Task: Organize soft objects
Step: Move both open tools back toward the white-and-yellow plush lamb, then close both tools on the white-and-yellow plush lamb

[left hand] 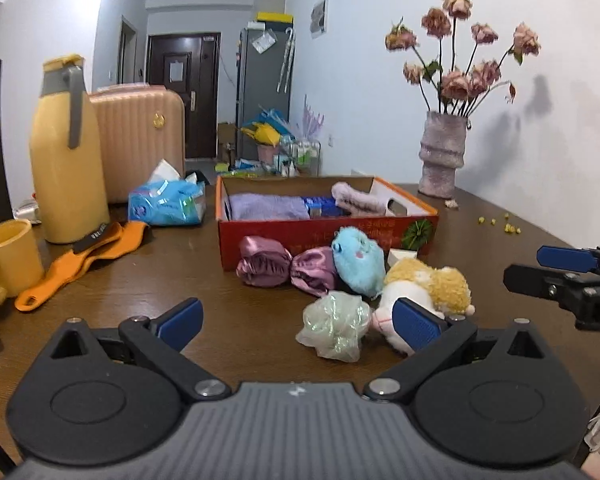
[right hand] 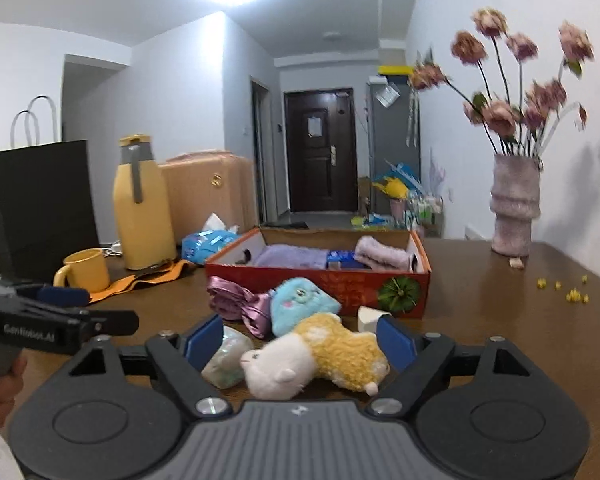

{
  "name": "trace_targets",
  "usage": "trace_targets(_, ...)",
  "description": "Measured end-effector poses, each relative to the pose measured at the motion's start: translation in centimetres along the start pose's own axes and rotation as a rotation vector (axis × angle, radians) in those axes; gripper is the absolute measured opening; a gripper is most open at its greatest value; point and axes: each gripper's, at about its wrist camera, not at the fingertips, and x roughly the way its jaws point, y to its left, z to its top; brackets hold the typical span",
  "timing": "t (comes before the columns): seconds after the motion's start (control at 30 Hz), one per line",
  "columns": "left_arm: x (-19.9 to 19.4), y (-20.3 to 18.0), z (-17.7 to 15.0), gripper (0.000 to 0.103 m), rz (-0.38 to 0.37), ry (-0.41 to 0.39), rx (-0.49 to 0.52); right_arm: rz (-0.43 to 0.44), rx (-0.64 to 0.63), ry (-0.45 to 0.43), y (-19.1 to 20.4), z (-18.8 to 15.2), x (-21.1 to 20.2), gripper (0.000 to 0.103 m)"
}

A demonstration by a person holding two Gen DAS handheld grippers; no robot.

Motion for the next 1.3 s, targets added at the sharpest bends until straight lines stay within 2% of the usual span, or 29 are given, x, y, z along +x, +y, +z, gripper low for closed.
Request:
trace_targets(0.1, 1.7, -0.3, 0.0, 0.099, 0.003, 0.037, -0.020, -0.021, 0.024, 0.042, -1.4, -0.4, 1.8, 0.077)
trace_targets(0.17, 2.5, -0.4, 0.3, 0.089, -0.002, 0.049, -0.041, -0.031, 0.037, 0.059, -2.5, -0.6, 3.0, 0.074)
trace_targets(0.23, 3.3, -0.6, 0.5, 0.081, -0.039, 0.068, -0.065, -0.039, 0.046, 0.079, -3.7, -0.5, 4.5, 0.074)
trace_targets(0.33, 4.6, -1.2, 0.5, 0.073, -0.103, 0.138, -0.088, -0.034, 0.053, 0.111, -5.5, -0.2, 7.3, 0.074)
trace_targets(0.47, 6.2, -2.1, -0.1, 0.062, -0.178, 0.206, -0.112, 0.029, 0.090, 0.144, -7.3, 0.2, 10.9, 0.074)
trace_targets(0.57, 7.4, -3.3, -0.6, 0.063, -0.239, 0.252, -0.128, 0.072, 0.133, 0.193, -7.9, -0.2, 13.6, 0.068)
trace_targets(0.6, 7.8, -3.7, -0.9, 0.065, -0.239, 0.243, -0.131, 0.093, 0.163, 0.192, -8.2, -0.4, 13.9, 0.065)
trace_targets(0.63, 8.1, -3.9, -1.0, 0.068, -0.223, 0.236, -0.136, 0.123, 0.200, 0.196, -8.4, -0.6, 14.0, 0.055)
trace_targets(0.7, 8.8, -3.9, -1.2, 0.068, -0.210, 0.226, -0.154, 0.161, 0.239, 0.210, -8.7, -1.0, 13.4, 0.052)
trace_targets(0.8, 9.7, -3.3, -1.3, 0.066, -0.227, 0.236, -0.213, 0.149, 0.251, 0.226, -8.5, -1.9, 11.0, 0.044)
trace_targets(0.87, 9.9, -3.1, -1.4, 0.059, -0.260, 0.253, -0.250, 0.155, 0.275, 0.239, -8.1, -2.7, 9.0, 0.040)
trace_targets(1.03, 9.4, -3.4, -1.5, 0.058, -0.247, 0.236, -0.248, 0.213, 0.278, 0.276, -6.3, -3.8, 4.7, 0.039)
trace_targets(1.13, 8.9, -3.4, -1.3, 0.058, -0.250, 0.229, -0.255, 0.211, 0.257, 0.289, -5.1, -4.4, 3.6, 0.040)
trace_targets(1.2, 8.3, -3.5, -1.2, 0.061, -0.222, 0.195, -0.241, 0.231, 0.258, 0.300, -4.5, -4.7, 3.4, 0.040)
trace_targets(1.3, 7.8, -3.3, -1.2, 0.072, -0.174, 0.150, -0.246, 0.313, 0.227, 0.316, -3.0, -4.7, 3.0, 0.040)
